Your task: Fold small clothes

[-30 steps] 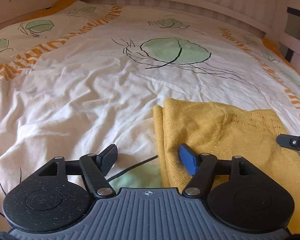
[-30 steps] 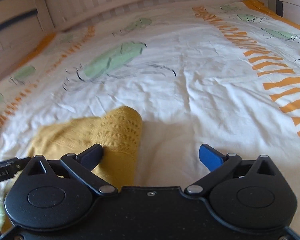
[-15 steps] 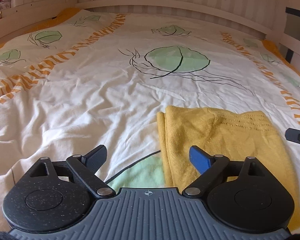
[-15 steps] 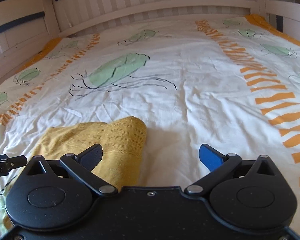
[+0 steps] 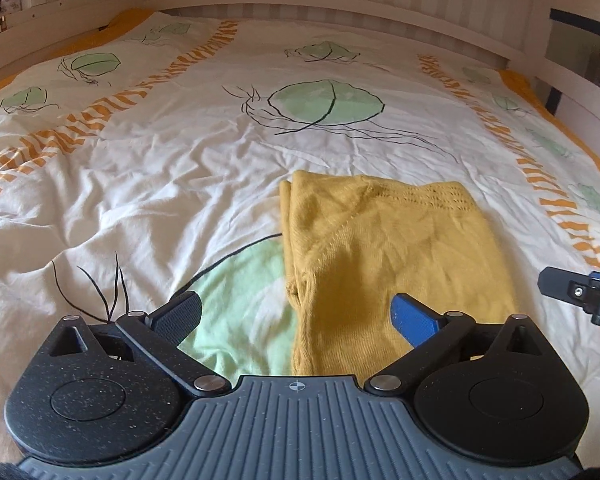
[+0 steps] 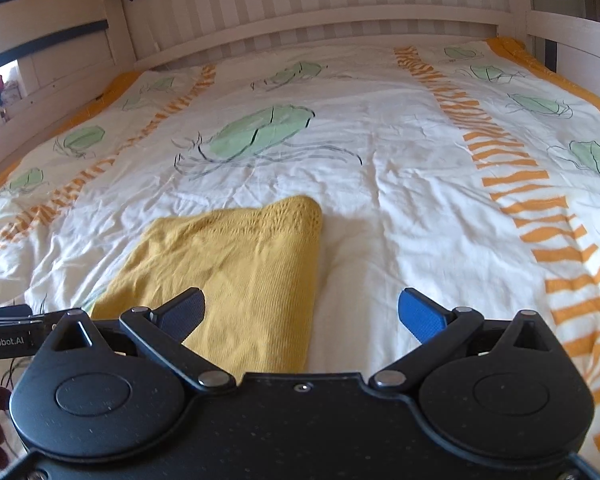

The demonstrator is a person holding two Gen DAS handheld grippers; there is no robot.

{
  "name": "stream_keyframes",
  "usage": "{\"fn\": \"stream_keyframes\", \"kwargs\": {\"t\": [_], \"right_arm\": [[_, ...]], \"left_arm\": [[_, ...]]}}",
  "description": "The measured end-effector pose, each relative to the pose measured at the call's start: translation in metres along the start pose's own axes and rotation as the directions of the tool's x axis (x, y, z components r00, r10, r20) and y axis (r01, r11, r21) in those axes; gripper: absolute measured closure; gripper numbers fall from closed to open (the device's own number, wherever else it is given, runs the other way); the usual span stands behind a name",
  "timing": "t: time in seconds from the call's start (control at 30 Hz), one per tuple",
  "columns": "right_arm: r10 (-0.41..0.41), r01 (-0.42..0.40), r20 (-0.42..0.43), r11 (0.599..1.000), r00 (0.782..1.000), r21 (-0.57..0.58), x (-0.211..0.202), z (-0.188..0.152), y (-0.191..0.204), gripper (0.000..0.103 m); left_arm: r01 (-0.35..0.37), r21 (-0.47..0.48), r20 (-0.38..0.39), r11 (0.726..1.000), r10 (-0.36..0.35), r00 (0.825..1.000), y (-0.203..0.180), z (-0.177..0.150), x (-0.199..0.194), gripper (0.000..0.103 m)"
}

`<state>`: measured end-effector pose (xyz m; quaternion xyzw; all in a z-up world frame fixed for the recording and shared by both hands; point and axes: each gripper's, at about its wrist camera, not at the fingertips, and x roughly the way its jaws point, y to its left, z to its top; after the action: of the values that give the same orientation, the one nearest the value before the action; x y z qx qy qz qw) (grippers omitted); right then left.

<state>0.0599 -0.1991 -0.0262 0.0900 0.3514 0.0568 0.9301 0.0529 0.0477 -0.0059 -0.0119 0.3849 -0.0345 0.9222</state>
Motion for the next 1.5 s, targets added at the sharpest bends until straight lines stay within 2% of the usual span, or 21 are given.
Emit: {"fn": "stream_keyframes", "kwargs": {"t": [0.07, 0.17, 0.5, 0.67, 0.93, 1.5], "right_arm": [[0.008, -0.007, -0.028, 1.0, 1.0, 0.002, -0.005, -0.005, 0.003, 0.0], [0.001, -0.002, -0.054, 1.0, 0.999, -0.012, -0.014, -0.013, 0.007, 0.001], [-0.062, 0.06, -0.04, 0.997, 0.997, -0.048, -0.048, -0.026, 0.02, 0.001], [-0.119, 0.116, -0.039, 0.992, 0.992, -0.057, -0.052, -0.029, 0.025, 0.001], [-0.052, 0.05, -0.062, 0.998, 0.997, -0.029, -0.049, -0.03, 0.023, 0.001], [-0.028, 0.03, -0.115, 0.999, 0.993, 0.014, -0.038, -0.035, 0.021, 0.001]], "left_arm": [[-0.051, 0.022, -0.025, 0.998, 0.052, 0.998, -0.008, -0.004, -0.005, 0.001], [-0.08, 0.041, -0.045, 0.996, 0.082, 0.996, -0.013, -0.01, -0.01, 0.001], [-0.165, 0.079, -0.039, 0.983, 0.168, 0.985, -0.025, -0.018, -0.034, 0.002], [-0.11, 0.041, -0.083, 0.993, 0.113, 0.99, -0.022, -0.019, -0.038, 0.002], [-0.102, 0.045, -0.101, 0.994, 0.106, 0.989, -0.024, -0.023, -0.039, 0.002], [-0.1, 0.042, -0.122, 0.994, 0.105, 0.987, -0.023, -0.024, -0.036, 0.002]]}}
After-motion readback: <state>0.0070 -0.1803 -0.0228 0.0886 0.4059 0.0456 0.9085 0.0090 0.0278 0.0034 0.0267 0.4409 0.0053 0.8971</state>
